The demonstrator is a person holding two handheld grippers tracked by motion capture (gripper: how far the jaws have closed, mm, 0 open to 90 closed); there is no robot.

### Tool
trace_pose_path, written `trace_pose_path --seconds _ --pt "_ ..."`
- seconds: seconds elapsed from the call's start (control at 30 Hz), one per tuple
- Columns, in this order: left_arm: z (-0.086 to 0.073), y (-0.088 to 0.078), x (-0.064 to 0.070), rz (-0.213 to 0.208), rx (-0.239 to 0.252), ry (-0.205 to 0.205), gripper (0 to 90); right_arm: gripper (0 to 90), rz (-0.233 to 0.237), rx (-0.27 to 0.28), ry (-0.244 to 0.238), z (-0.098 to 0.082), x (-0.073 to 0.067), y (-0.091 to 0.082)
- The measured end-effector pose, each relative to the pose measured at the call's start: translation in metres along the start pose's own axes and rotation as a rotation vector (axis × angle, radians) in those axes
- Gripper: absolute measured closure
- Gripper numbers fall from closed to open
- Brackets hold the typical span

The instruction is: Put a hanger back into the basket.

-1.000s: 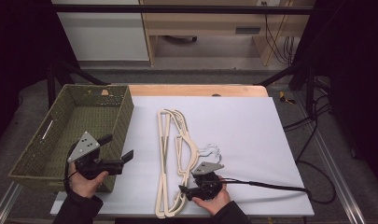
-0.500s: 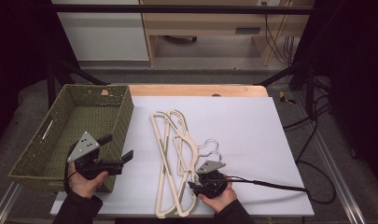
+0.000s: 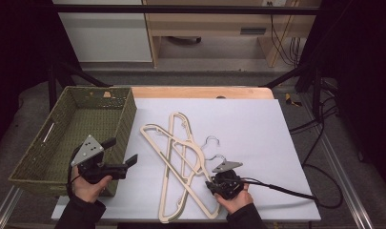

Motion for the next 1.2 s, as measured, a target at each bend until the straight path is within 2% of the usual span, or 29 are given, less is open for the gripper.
trace_pose_path --seconds 0.13,0.17,0.23,0.27,0.3,0.37,0.4,0.6,0.63,0.67,0.73,0.8,0.83,0.87,0.93,0.97,1.07,1.17,1.2 --pt "0.000 0.002 0.002 -0.004 -0.005 0.002 4.8 73.5 0.029 -0.001 0.050 -0.001 0.001 0.000" --pt "0.000 0.002 0.003 -0.006 -0.006 0.000 4.8 74.6 0.034 -0.014 0.084 -0.001 0.001 -0.001" --pt "0.000 0.004 0.005 -0.007 -0.011 0.005 4.8 76.3 0.033 -0.016 0.107 -0.001 0.002 -0.001" --pt "-0.001 0.005 0.006 -0.009 -0.015 0.005 4.8 77.5 0.012 -0.022 0.100 -0.002 0.004 -0.002" --pt "-0.001 0.006 0.007 -0.009 -0.017 0.009 4.8 79.0 0.011 -0.015 0.113 -0.001 0.005 -0.003" --pt "-0.001 0.007 0.009 -0.012 -0.023 0.010 4.8 79.9 0.010 0.001 0.109 -0.001 0.008 -0.006" --pt "-0.001 0.008 0.010 -0.015 -0.027 0.010 4.9 79.9 0.031 0.020 0.108 0.000 0.008 -0.008" --pt "-0.002 0.014 0.018 -0.027 -0.046 0.017 5.3 80.1 0.033 0.042 0.086 0.002 0.011 -0.015" --pt "-0.002 0.017 0.021 -0.032 -0.052 0.023 5.4 80.1 0.039 0.057 0.077 0.003 0.011 -0.018" --pt "-0.002 0.019 0.024 -0.037 -0.055 0.021 5.6 80.1 0.044 0.074 0.040 0.003 0.013 -0.020" --pt "-0.002 0.023 0.028 -0.046 -0.065 0.021 5.9 80.2 0.055 0.088 0.038 0.005 0.012 -0.024" --pt "-0.002 0.029 0.032 -0.052 -0.081 0.027 6.2 80.3 0.053 0.098 0.034 0.005 0.012 -0.026" --pt "-0.002 0.033 0.035 -0.054 -0.091 0.031 6.2 80.3 0.052 0.100 0.007 0.005 0.013 -0.027" --pt "-0.001 0.037 0.038 -0.057 -0.099 0.036 6.2 80.3 0.048 0.097 0.015 0.005 0.012 -0.027" --pt "0.001 0.046 0.044 -0.062 -0.115 0.043 6.3 80.3 0.041 0.099 -0.012 0.004 0.013 -0.027" --pt "0.002 0.050 0.046 -0.065 -0.124 0.051 6.3 80.3 0.046 0.102 0.003 0.005 0.011 -0.028" --pt "0.005 0.063 0.054 -0.074 -0.149 0.060 6.6 80.4 0.050 0.125 -0.018 0.006 0.011 -0.031" --pt "0.008 0.072 0.057 -0.081 -0.163 0.047 7.1 80.5 0.041 0.136 -0.031 0.005 0.011 -0.034" --pt "0.012 0.083 0.059 -0.098 -0.170 0.031 7.5 80.4 0.037 0.141 -0.032 0.005 0.010 -0.035"
Point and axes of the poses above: each handheld gripper's, and its own axes: y roughly forward along the jaws, z roughly out of its top, x roughly to its right, the point moved 6 cm from there along y, roughly forward along the jaws, and after that the axes turned 9 degrees about -x, right-handed, at the moved point
